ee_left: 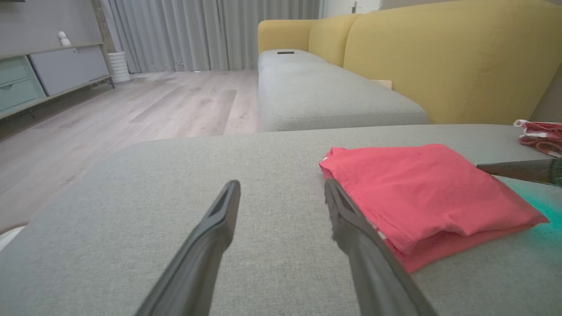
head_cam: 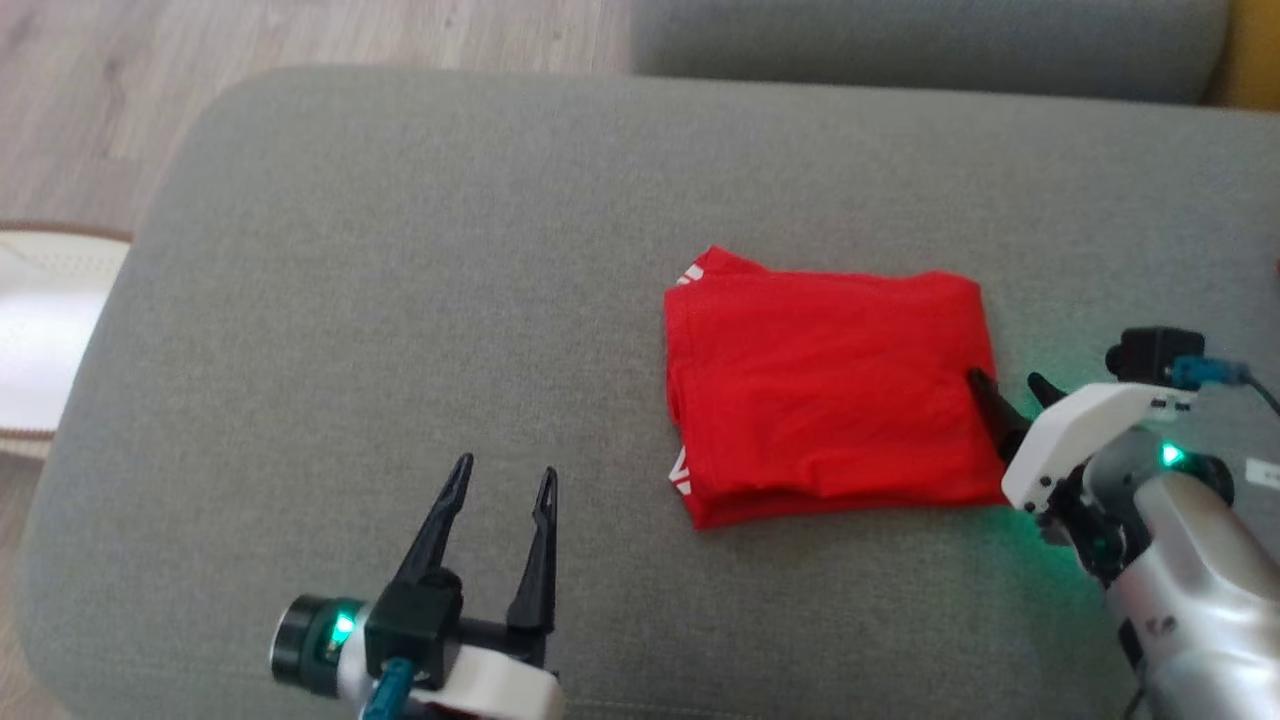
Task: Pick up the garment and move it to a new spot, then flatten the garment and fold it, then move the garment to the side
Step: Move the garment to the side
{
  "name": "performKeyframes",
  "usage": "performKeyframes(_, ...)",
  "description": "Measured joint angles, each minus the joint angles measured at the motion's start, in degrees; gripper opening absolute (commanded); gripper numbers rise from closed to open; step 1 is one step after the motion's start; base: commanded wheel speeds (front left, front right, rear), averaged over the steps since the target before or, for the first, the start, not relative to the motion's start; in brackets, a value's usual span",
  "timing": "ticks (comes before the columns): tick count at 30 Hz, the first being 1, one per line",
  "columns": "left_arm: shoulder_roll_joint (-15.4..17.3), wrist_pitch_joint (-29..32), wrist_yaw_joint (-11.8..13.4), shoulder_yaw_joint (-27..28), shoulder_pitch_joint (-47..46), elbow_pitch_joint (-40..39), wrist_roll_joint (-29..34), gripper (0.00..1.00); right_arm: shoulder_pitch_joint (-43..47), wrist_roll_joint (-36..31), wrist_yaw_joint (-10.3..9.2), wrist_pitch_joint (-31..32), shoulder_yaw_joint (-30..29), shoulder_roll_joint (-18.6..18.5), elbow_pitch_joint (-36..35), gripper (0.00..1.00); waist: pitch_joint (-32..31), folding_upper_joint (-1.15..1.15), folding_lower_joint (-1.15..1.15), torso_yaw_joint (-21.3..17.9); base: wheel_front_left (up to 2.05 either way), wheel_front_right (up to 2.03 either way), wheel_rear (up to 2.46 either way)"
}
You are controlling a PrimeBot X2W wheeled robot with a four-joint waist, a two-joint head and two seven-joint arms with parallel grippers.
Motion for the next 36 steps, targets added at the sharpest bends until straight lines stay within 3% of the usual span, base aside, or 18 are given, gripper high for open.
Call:
performKeyframes(1,-0.01,0.00,0.41,-0.32,-0.59,0.05,-0.05,1.00,-1.12,0.55,0.00,1.47,1.09,-0.48,1.89,0.41,1.07,0.00,0.00,0.23,0.00,0.00,0.00)
performKeyframes(2,0.00,0.00,0.42,-0.34,-1.03,0.08,-0.05,1.00,-1.42,0.88,0.00,1.98,1.25,-0.64,2.34,0.06,1.56,0.00,0.00,0.32,0.00,0.00,0.00)
performKeyframes(3,0.00,0.00,0.58,-0.37,-1.40,0.07,-0.05,1.00,-1.79,1.40,0.00,2.60,1.42,-0.83,2.56,0.00,2.01,0.00,0.00,0.37,0.00,0.00,0.00)
performKeyframes(10,0.00,0.00,1.65,-0.32,-2.91,-0.49,-0.56,1.00,-4.05,2.13,0.01,1.69,4.56,-4.12,-0.69,0.00,4.83,0.00,0.00,-1.77,0.00,0.00,0.00)
performKeyframes(17,-0.01,0.00,1.58,-1.80,-7.93,-3.55,-1.02,1.00,-9.78,-0.90,0.01,0.64,3.70,-13.14,-7.03,0.00,9.11,0.00,0.01,-6.84,0.00,0.00,0.00)
performKeyframes(27,-0.11,-0.41,0.80,-4.14,-18.18,-5.78,0.13,1.00,-13.20,-5.81,0.01,2.88,-7.04,-21.71,-17.63,0.00,16.72,0.00,0.01,-15.52,0.00,0.00,0.00)
performKeyframes(35,-0.11,-0.42,0.22,-5.11,-21.83,-5.72,1.35,1.00,-15.46,-8.11,0.01,3.24,-15.62,-22.69,-20.61,0.00,22.00,0.00,0.01,-19.41,0.00,0.00,0.00)
performKeyframes(36,-0.11,-0.41,0.01,-5.13,-22.18,-5.71,1.48,1.00,-15.89,-8.81,0.01,3.25,-16.48,-22.72,-20.68,0.24,22.64,0.00,0.01,-19.76,0.00,0.00,0.00)
